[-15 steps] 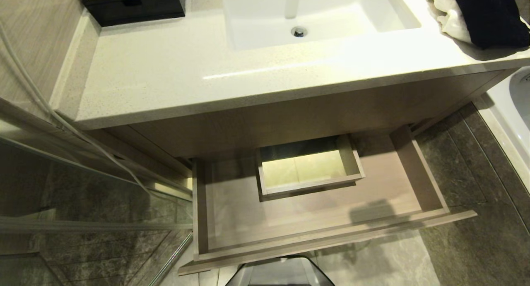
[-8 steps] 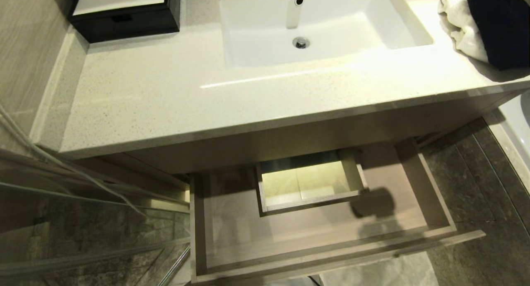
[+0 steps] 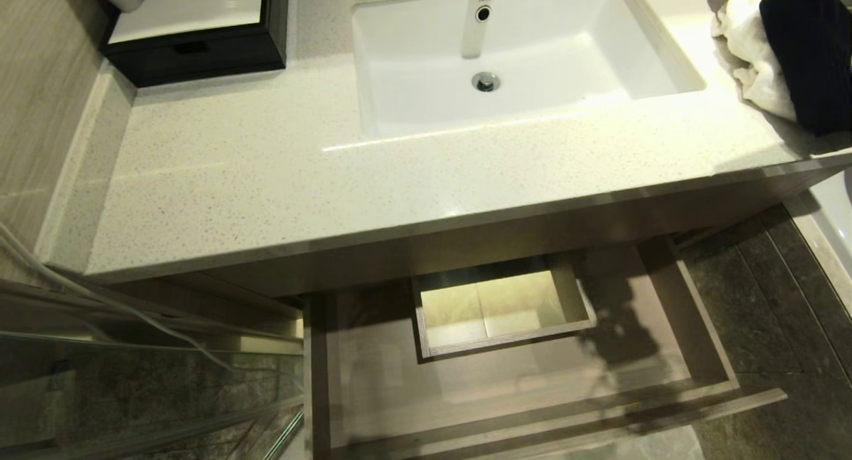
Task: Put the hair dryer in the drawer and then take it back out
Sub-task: Place it on the countertop
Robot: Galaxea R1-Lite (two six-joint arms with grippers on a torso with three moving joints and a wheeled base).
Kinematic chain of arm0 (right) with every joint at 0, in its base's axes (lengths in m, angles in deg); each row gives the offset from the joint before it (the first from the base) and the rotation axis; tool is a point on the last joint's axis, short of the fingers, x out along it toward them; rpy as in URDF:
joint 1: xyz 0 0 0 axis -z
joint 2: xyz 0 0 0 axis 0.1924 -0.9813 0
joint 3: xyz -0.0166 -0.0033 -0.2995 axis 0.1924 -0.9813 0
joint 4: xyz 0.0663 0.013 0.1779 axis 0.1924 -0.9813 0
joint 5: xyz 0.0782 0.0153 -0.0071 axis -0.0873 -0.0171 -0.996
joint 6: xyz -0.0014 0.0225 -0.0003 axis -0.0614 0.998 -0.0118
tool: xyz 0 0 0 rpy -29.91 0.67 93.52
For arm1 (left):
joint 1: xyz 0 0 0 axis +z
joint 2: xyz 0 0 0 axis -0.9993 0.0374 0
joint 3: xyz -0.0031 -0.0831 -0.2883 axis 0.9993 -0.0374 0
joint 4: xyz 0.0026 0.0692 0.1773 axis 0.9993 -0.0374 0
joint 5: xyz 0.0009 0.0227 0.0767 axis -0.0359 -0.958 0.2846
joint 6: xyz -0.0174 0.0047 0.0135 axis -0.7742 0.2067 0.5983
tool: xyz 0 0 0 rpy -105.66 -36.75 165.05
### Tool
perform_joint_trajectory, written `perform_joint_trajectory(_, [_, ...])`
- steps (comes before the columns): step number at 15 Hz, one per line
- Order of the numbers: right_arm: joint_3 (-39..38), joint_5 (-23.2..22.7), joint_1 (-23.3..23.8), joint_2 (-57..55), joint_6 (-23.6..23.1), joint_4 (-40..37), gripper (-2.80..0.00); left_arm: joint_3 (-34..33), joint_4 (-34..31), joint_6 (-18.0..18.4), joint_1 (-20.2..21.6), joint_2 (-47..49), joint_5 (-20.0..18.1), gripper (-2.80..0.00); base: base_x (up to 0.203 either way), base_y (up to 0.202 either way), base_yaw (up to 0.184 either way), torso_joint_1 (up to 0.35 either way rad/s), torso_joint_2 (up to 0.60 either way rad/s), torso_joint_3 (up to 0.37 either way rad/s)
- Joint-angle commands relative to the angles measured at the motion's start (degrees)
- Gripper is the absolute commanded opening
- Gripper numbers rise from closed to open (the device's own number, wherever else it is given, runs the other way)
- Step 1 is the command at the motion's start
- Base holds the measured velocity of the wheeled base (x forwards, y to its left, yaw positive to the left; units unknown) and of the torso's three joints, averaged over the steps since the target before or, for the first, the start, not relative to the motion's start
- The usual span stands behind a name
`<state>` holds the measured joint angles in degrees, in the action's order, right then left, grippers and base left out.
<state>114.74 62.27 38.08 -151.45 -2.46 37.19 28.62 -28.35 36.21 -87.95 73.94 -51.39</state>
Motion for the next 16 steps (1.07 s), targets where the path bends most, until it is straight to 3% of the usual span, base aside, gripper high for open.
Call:
perform_joint_trajectory(1, [5.7, -0.4, -5.6, -8.9, -0.5, -1.7, -2.8, -0.1, 0.0, 0.0, 0.0, 0.0, 0.1, -2.8, 0.0, 0.0, 0.0, 0.0, 0.0, 0.0])
perform_joint_trajectory(4, [10.5, -0.6, -12.5, -16.1, -1.5, -1.5, -2.8, -0.1, 0.0, 0.0, 0.0, 0.0, 0.1, -2.8, 0.0, 0.0, 0.0, 0.0, 0.0, 0.0])
perform_joint_trajectory(7, [15.5, -1.5, -16.0, -21.8, -4.8, -0.8, -2.8, -0.1, 0.0, 0.0, 0.0, 0.0, 0.1, -2.8, 0.0, 0.0, 0.0, 0.0, 0.0, 0.0])
perform_joint_trajectory(10, [17.2, -8.5, -17.6, -24.1, -12.0, -1.4, -2.8, -0.1, 0.0, 0.0, 0.0, 0.0, 0.1, -2.8, 0.0, 0.0, 0.0, 0.0, 0.0, 0.0])
perform_joint_trajectory(16, [19.9, -15.0, -22.4, -27.9, -17.0, -0.6, -2.8, -0.1, 0.0, 0.0, 0.0, 0.0, 0.1, -2.8, 0.0, 0.0, 0.0, 0.0, 0.0, 0.0])
